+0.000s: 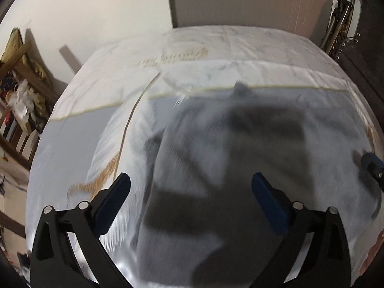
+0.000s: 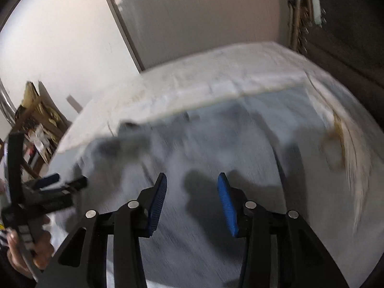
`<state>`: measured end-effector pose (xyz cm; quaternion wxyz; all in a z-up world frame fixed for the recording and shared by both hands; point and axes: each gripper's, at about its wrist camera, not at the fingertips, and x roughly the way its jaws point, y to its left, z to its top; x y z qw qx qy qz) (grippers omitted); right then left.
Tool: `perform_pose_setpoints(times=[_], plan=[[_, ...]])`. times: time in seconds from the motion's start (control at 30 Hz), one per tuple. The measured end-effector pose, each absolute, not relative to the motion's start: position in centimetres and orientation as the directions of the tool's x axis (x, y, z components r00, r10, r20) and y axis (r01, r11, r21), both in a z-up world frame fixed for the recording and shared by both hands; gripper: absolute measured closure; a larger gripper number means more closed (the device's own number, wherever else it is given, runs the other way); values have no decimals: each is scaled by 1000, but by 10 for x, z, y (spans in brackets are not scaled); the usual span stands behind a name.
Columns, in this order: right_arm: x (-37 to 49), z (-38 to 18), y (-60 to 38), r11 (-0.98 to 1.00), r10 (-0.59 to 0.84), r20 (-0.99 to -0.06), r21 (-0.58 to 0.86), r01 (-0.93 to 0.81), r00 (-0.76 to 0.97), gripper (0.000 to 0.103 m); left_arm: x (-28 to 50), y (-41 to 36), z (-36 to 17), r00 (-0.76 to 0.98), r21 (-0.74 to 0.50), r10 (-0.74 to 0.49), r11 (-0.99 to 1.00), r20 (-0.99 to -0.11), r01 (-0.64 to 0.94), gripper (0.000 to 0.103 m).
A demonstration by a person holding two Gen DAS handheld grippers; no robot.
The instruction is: Fold small clothes
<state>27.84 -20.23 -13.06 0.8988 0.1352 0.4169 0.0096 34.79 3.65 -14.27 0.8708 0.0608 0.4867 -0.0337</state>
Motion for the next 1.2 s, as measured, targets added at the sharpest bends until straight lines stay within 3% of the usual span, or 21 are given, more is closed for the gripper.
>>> perform_pose_setpoints(times=[0.13,0.37,0.57,0.63,0.93,1.2], plan=[[272,-150,-199,977,110,-751,203,69,651,58,346,44,-166,500,63,3,993,-866,103,4],[248,-110,-165,990,106,-716,141,-5,690,56,311,34,-126,596,94,-8,986,-803,140,6],[245,-147,-133,992,125,-793,117,-52,596,52,300,20,-157,564,150,16,970,-826,191,4],[244,-150,-137,989,140,-779,134,-56,611,51,295,19,-159,592,166,18,966,-806,197,4],[243,-133,-145,980,165,-784,198,-12,598,52,296,26,-152,580,123,-13,973,-814,195,4],[248,-113,-193,967,87,-768,217,131,635,52,307,48,-139,583,62,-33,988,-812,141,4]])
